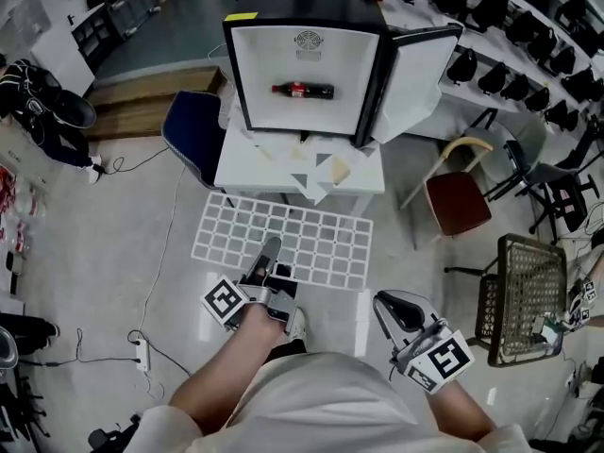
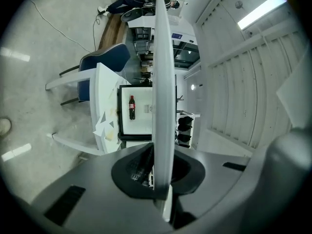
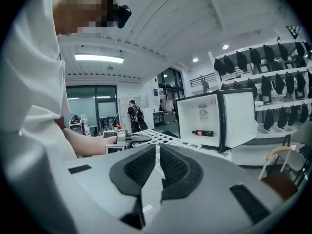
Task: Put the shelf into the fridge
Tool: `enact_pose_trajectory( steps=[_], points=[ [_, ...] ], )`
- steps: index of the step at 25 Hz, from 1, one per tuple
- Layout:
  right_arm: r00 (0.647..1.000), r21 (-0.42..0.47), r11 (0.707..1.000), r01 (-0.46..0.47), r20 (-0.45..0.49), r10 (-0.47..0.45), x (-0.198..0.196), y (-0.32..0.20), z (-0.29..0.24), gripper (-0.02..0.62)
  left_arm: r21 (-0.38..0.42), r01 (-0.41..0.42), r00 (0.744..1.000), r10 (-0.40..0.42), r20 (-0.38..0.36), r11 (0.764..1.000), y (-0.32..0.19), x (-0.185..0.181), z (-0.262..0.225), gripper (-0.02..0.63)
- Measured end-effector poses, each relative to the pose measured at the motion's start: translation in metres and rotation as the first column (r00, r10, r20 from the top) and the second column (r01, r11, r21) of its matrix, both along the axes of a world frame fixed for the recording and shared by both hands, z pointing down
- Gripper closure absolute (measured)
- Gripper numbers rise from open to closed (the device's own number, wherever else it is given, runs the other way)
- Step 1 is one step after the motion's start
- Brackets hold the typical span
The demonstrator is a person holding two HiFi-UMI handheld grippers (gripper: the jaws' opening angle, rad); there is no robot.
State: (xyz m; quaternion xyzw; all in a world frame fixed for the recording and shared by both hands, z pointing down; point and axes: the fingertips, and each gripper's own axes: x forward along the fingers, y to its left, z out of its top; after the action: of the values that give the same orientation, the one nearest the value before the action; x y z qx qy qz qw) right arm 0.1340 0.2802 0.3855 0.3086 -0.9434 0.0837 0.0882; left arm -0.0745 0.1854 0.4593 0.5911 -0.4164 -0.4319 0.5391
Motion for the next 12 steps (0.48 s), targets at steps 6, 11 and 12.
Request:
enact_pose_trajectory(
  steps=[6, 11, 12],
  points=[
    [1.000, -0.016, 1.000, -0.019, -0.005, 0.019, -0.034, -0.052, 0.000, 0.540, 0.038, -0.025, 1.000, 0.026, -0.017, 0.999, -0.081, -0.019, -0.010, 0.568],
    [0.999, -0.041, 0.999, -0.032, -0.014, 0.031, -0.035, -0.085, 0.005, 0.545, 0.056, -0.031, 0.999, 0.032, -0.025, 0.998, -0.129, -0.022, -0.010, 0.568],
    [0.999, -0.050, 0.998, -0.038, -0.013, 0.038, -0.030, -0.094, 0.007, 0.546, 0.053, -0.030, 0.999, 0.031, -0.021, 0.998, -0.139, -0.021, -0.009, 0.568]
  ],
)
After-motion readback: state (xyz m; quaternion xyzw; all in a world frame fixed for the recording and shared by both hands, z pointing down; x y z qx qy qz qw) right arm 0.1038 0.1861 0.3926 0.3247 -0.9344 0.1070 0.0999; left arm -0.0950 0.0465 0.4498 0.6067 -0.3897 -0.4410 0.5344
